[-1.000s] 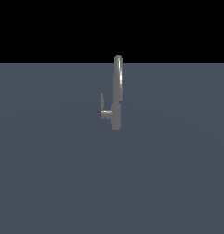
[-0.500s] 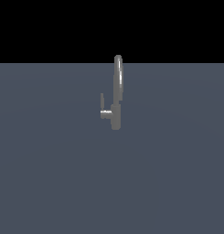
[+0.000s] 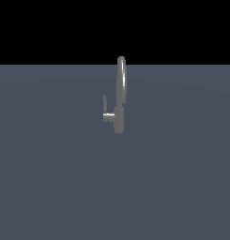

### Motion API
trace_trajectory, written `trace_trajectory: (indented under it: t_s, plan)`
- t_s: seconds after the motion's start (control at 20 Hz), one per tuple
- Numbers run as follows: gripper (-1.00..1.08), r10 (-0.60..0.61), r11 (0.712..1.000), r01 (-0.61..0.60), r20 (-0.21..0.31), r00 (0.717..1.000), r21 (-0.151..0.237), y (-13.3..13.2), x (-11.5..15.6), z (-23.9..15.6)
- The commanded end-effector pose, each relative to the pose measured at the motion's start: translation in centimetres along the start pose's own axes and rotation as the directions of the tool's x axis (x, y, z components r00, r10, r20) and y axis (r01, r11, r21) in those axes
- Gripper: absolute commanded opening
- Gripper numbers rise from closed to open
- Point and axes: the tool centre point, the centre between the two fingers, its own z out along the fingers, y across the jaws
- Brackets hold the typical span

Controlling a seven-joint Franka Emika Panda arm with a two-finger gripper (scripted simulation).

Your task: Turn on the faucet by rotating a designated handle.

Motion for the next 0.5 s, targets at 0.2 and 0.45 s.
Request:
trace_trajectory:
  t_s: [0.2, 0.45]
  plan:
    - [-1.0, 0.13, 0.988, -0.138, -0.101, 0.986, -0.072, -3.4, 1.4, 0.0]
    - [-1.0, 0.211, 0.966, -0.233, -0.174, 0.962, -0.115, -6.2, 2.5, 1.1]
